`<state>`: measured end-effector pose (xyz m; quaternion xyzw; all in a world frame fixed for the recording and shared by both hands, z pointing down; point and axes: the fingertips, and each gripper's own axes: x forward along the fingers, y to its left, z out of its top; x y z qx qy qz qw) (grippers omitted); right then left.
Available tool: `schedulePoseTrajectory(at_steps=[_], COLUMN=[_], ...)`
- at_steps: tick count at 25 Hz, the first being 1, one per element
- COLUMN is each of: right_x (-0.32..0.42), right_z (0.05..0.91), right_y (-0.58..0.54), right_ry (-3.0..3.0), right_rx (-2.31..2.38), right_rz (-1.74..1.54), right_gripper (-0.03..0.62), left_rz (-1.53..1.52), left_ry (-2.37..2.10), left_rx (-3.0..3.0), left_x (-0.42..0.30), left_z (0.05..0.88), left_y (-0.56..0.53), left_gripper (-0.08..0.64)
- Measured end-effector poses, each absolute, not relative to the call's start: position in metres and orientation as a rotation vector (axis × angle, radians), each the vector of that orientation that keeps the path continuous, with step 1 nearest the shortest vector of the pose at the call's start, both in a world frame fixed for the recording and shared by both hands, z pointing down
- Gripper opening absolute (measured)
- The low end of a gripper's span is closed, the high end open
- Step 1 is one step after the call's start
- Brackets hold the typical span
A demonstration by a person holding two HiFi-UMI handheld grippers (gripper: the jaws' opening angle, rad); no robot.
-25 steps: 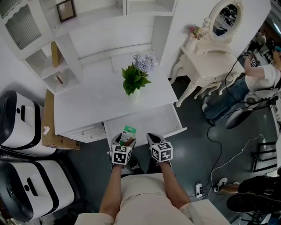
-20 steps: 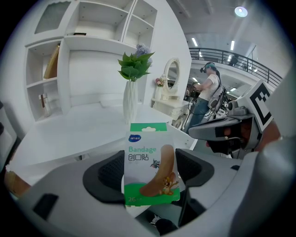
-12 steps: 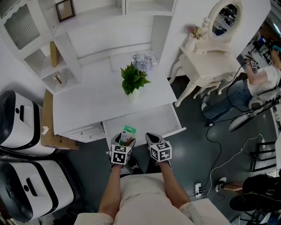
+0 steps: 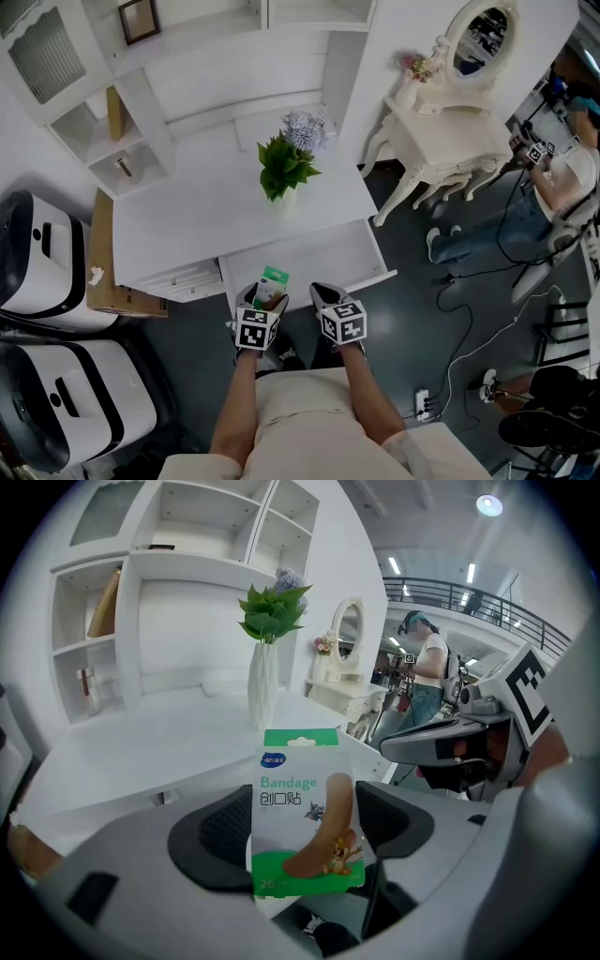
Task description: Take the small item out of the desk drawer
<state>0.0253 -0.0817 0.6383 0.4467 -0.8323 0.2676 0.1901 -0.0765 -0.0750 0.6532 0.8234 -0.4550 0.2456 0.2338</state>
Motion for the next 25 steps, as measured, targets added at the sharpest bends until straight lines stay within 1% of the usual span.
schedulePoseTrajectory(at_steps=[25], right_x=[0.0168], right_z=[0.6402], right_y=[-0.0792], right_ry=[-2.347], right_rx=[1.218], right_rz=[0.732], right_gripper=[0.025], left_rz=[0.673], left_ry=[-1.241], left_rx=[2.272], left_x=[-0.0786], left_z=[0.6575], left_y=[-0.0742], left_gripper=[0.357])
